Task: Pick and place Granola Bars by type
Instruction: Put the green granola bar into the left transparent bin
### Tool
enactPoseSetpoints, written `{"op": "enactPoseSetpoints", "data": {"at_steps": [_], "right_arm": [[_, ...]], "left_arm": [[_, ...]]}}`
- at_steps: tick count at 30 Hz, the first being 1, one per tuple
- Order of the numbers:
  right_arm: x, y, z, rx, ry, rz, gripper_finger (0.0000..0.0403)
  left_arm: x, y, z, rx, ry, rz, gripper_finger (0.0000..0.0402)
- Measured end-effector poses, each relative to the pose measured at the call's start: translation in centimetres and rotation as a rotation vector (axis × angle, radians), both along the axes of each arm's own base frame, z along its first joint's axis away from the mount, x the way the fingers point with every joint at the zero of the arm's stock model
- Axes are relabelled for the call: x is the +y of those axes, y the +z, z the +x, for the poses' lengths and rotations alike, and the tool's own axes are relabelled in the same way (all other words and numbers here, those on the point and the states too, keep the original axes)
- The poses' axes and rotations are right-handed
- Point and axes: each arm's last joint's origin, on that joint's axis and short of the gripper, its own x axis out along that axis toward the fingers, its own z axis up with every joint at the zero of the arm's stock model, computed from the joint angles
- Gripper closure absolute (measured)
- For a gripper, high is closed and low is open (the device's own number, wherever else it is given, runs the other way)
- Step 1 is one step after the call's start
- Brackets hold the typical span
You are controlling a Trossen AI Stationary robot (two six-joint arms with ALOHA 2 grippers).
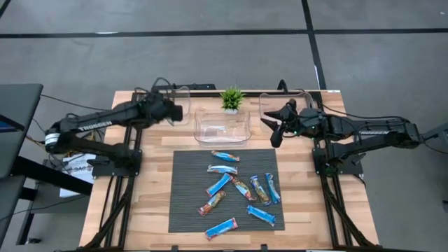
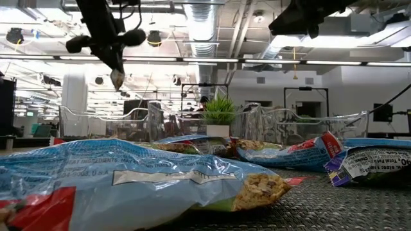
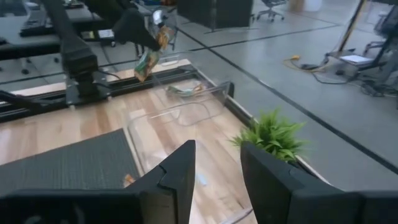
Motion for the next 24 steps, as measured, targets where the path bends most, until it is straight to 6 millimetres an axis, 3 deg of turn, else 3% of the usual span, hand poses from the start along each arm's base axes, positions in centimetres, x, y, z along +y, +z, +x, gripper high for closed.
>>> {"op": "enactPoseSetpoints", "data": {"at_steps": [7,14,19,24], "right_arm": [[-0.2,0.0,0.0,-0.005,-0.022,0.009,0.028],[-0.7,0.0,-0.1,-0.013,-0.053,0.023,0.028],[-0.9,0.0,-0.1,-0.017,-0.065,0.03,0.028],[-0.9,0.0,-0.1,-0.02,-0.065,0.036,0.028]], "left_arm": [[4.6,-0.5,-1.6,0.144,0.089,0.017,0.0355],[7.4,-0.6,-2.0,0.147,0.006,0.01,0.0279],[8.0,-0.5,-2.3,0.107,0.004,-0.008,0.0239],[7.0,-0.6,-1.2,0.011,-0.157,-0.097,0.024]]}}
